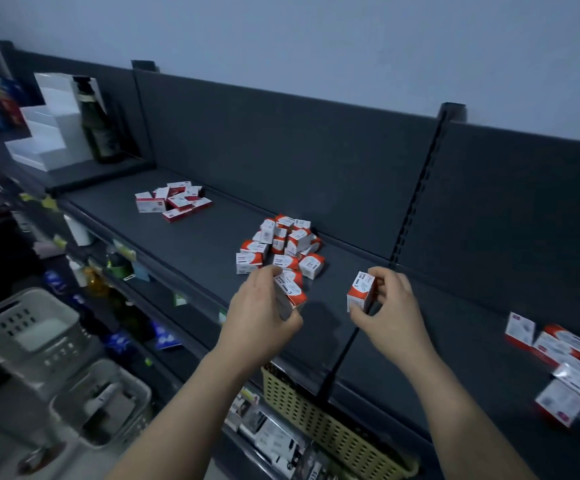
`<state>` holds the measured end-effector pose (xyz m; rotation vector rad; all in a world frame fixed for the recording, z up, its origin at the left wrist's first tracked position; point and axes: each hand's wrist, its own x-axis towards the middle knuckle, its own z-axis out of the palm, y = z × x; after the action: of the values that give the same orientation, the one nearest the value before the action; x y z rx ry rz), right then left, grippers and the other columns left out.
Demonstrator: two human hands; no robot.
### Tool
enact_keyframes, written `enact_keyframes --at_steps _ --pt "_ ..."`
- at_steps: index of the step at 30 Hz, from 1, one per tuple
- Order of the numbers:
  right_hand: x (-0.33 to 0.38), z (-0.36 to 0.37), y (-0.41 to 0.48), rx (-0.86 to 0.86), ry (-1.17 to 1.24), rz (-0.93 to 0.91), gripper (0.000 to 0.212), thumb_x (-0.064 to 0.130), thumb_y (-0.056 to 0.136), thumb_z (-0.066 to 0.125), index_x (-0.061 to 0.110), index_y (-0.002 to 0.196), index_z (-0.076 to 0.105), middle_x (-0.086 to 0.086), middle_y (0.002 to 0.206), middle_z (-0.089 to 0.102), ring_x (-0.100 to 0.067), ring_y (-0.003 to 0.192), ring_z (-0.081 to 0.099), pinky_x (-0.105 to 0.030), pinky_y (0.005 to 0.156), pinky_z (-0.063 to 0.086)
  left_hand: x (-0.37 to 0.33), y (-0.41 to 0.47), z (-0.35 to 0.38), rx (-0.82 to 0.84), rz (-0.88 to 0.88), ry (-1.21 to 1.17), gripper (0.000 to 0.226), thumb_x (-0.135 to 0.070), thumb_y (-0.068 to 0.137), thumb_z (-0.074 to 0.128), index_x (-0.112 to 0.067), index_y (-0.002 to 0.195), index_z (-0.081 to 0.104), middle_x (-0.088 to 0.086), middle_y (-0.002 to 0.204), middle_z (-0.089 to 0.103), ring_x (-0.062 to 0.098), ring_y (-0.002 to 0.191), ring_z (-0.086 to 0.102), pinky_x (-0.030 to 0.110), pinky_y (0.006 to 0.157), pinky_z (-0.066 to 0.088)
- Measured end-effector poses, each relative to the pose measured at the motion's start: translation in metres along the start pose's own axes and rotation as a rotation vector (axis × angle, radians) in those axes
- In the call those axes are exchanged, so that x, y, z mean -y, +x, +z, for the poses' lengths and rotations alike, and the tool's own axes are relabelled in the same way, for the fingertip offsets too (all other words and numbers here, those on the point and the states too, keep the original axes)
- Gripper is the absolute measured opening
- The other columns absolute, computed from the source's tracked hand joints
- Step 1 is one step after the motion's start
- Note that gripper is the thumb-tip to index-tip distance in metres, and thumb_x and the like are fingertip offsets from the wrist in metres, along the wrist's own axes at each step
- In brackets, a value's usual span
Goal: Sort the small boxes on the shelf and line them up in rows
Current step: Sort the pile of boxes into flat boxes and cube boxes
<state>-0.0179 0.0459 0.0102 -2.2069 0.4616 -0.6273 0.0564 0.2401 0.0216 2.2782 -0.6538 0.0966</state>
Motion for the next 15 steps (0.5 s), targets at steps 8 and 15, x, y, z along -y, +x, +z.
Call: enact_keyframes --at_steps 8,15 --pt "0.025 0.070 0.029 0.038 -0.052 0.027 0.057 0.029 0.075 0.077 0.022 0.124 0.048 0.007 0.120 0.044 -0.009 0.103 0.053 -0.023 0.085 0.046 0.057 0.038 -0.025 -0.002 -0.032 0.026 0.064 -0.032 0.083 0.068 -0.023 0.138 0.036 -0.006 0.139 0.037 0.011 0.122 0.045 0.023 0.093 0.042" --pt "0.018 0.107 0.075 0.015 -0.060 0.034 0.055 0.029 0.073 0.079 0.022 0.120 0.051 0.007 0.117 0.047 -0.007 0.098 0.054 -0.021 0.079 0.044 0.078 0.099 -0.014 -0.009 -0.046 0.061 0.064 -0.045 0.083 0.067 -0.023 0.136 0.039 -0.006 0.136 0.044 0.011 0.116 0.050 0.024 0.090 0.044"
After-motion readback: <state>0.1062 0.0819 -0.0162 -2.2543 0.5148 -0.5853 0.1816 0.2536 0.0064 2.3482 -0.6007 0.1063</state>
